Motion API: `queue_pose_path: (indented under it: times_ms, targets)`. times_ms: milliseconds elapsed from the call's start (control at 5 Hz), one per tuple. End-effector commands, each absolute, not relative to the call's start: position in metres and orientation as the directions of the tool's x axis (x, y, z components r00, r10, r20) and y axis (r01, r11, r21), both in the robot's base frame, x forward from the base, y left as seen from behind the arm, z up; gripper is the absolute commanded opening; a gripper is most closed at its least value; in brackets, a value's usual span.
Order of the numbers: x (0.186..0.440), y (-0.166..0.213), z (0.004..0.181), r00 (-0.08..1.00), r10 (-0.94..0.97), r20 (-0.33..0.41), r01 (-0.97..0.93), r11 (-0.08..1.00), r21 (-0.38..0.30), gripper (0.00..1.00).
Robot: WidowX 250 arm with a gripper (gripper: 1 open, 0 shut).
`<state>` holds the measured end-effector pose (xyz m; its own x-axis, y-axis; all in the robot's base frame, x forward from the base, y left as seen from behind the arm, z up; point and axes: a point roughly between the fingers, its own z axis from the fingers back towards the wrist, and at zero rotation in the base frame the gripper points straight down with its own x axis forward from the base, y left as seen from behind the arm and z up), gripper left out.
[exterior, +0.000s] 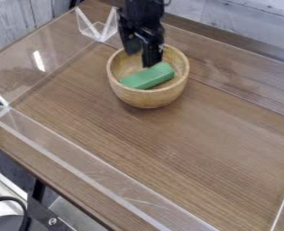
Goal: Put the green block in the brown bowl
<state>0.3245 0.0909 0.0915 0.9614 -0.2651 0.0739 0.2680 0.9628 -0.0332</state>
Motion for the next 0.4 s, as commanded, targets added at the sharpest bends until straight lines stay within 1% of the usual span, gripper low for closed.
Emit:
queue_pose_path:
  times_ms: [0, 200]
  targets:
    - [0.329, 0.101, 0.148, 0.949, -0.247, 0.195, 0.244, 0.969, 0.037, 1.0]
    - [0.323, 0.108, 0.177, 0.948, -0.224, 0.226, 0.216, 0.975, 0.059, 1.0]
